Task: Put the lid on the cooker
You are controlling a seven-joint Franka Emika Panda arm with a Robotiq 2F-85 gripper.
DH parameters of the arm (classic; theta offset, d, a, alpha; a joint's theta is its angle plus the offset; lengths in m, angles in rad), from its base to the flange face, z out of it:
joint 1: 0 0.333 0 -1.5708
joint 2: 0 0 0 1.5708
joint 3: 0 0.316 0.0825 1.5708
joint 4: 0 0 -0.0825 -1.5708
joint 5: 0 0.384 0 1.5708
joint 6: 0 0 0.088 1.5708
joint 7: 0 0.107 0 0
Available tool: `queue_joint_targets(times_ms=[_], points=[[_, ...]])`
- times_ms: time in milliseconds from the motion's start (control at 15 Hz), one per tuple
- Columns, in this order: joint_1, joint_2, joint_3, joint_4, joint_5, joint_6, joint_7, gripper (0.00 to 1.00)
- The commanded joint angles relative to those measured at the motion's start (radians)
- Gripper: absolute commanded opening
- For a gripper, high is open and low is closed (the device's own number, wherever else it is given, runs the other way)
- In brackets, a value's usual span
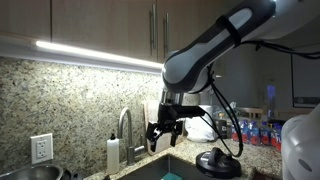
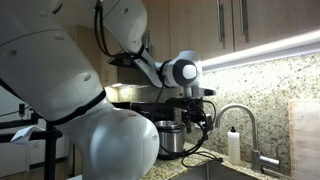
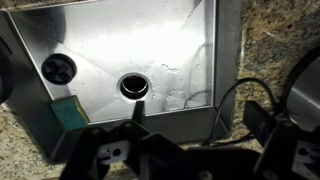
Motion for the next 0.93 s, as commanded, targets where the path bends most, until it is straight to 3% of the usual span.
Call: queue_joint_targets(times_ms=[0,133,400,667,867], points=[[-0.061,0.059,-0.015,0.003,-0.066,0.014,-0.005,1.0],[-0.102,0.059,-0.058,0.005,-0.097,-0.005,-0.028,1.0],[-0.198,0.057,-0.222,0.008,-0.103,-0.026,-0.121,1.0],[-0.302,0.1,-0.361,0.009,-0.09,0.044,-0.181,1.0],[-0.334,0.138,-0.463,0.01,-0.031,0.101,-0.221,1.0]])
